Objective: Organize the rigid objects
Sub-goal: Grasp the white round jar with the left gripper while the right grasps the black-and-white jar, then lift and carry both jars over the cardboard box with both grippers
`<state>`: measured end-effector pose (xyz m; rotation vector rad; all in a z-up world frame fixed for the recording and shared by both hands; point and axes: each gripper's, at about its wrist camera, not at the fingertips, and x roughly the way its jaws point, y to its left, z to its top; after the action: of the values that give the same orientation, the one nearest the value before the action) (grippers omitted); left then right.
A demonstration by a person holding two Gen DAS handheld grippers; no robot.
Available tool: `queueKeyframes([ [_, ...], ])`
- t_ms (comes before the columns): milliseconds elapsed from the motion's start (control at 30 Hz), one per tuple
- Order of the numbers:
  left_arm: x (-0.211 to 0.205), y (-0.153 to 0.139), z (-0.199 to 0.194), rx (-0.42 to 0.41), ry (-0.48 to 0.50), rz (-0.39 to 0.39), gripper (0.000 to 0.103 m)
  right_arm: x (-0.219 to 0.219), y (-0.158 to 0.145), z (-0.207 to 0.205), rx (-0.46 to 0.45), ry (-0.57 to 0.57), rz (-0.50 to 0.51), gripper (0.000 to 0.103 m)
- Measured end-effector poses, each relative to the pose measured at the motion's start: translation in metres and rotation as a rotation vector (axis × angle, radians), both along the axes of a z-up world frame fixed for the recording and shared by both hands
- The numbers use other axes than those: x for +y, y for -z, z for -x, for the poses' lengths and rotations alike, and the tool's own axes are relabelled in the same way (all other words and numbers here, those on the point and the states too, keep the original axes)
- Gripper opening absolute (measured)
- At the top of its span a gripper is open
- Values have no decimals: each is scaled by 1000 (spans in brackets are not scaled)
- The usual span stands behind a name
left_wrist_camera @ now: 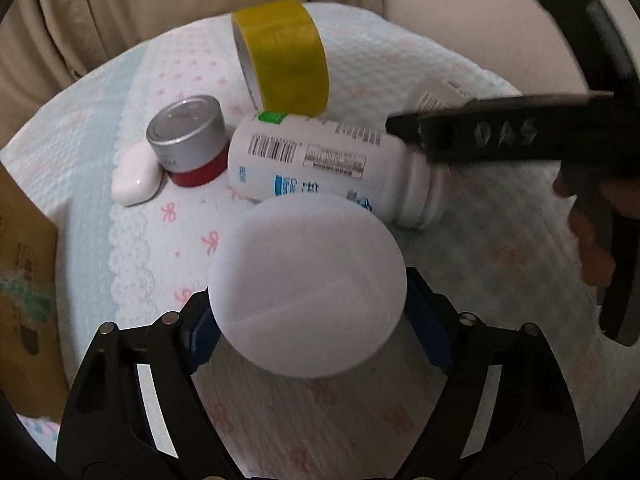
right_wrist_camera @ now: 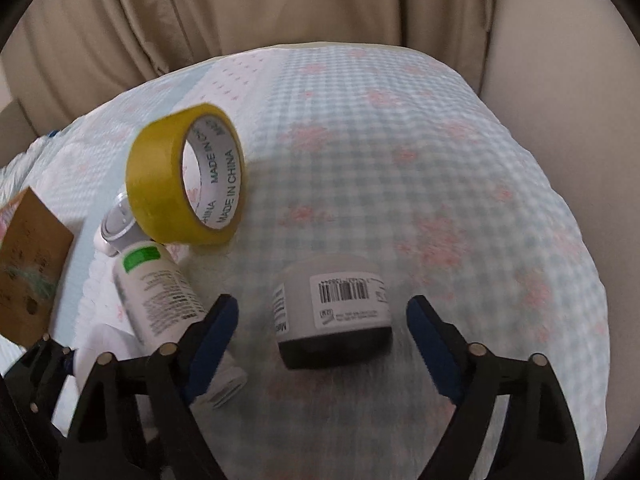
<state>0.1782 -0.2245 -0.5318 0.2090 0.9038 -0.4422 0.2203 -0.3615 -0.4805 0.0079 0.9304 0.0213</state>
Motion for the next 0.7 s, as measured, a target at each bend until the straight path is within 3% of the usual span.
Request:
queueKeyframes([
  [100, 1, -1, -3, -11, -9, 1, 68, 1, 7, -3, -3, -35, 17, 69],
  [233, 3, -1, -8, -7, -7, 7, 68, -1, 8, -3, -22, -33, 29, 55],
  [500, 4, -10, -8, 4, -9, -5, 68, 0, 7, -4, -13, -24, 32, 54],
  [700, 16, -45, -4, -32, -30, -9, 68, -3, -14, 0, -12, 17, -18, 54],
])
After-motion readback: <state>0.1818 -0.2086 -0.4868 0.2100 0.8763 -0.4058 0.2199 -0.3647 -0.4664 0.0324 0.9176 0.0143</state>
